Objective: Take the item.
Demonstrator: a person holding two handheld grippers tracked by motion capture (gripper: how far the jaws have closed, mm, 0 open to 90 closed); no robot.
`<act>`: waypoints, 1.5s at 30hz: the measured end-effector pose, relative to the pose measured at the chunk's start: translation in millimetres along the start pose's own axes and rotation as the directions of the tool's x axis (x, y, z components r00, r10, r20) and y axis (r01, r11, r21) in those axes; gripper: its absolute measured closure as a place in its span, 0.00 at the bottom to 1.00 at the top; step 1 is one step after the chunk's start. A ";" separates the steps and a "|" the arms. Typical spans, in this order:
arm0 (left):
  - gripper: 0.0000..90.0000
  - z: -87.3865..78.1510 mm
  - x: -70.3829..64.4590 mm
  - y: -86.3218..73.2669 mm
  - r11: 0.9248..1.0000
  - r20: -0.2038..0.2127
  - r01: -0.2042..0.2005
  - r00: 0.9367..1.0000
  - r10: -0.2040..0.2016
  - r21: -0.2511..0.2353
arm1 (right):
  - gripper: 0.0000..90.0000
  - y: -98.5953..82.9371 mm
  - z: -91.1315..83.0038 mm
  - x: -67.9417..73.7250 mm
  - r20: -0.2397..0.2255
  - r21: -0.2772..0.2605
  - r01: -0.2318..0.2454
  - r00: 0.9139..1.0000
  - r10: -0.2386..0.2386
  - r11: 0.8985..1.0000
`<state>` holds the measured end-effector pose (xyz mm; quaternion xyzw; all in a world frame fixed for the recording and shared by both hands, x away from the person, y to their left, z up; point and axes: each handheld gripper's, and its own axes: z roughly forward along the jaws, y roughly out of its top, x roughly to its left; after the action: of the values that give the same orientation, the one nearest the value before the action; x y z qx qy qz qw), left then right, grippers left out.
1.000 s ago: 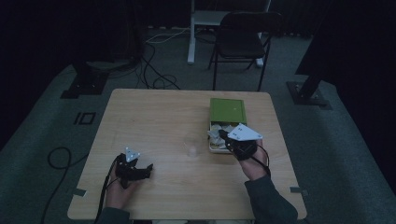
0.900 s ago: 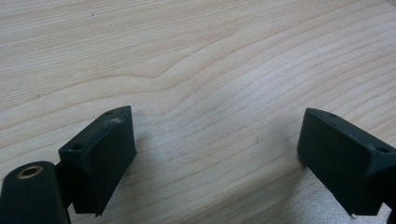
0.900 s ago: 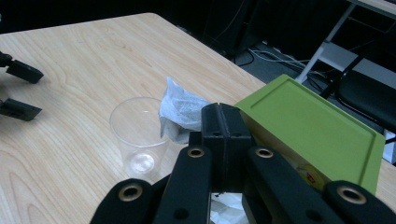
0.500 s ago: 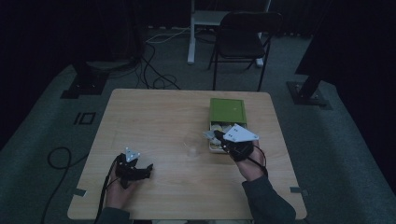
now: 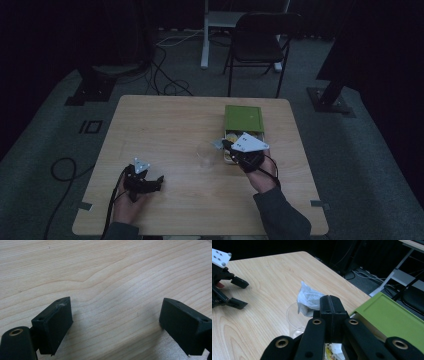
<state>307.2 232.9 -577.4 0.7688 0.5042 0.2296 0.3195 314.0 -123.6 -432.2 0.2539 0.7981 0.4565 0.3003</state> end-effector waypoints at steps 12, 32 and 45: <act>0.13 -0.1 0.0 0.1 1.000 0.000 0.000 1.000 0.000 0.002 | 1.00 5.0 13.3 5.2 -0.017 0.002 0.001 1.000 -0.001 1.000; 0.13 -0.2 0.1 0.1 1.000 0.000 -0.001 1.000 0.001 0.002 | 1.00 9.9 34.7 12.5 -0.048 0.006 -0.004 0.999 0.004 1.000; 0.14 -0.2 0.0 0.1 1.000 0.000 0.000 1.000 0.000 0.002 | 1.00 6.6 47.4 15.8 -0.066 0.015 -0.022 0.998 0.023 1.000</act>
<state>307.2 232.9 -577.2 0.7692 0.5043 0.2290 0.3186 337.6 -82.6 -449.3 0.2499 0.8078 0.4624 0.2667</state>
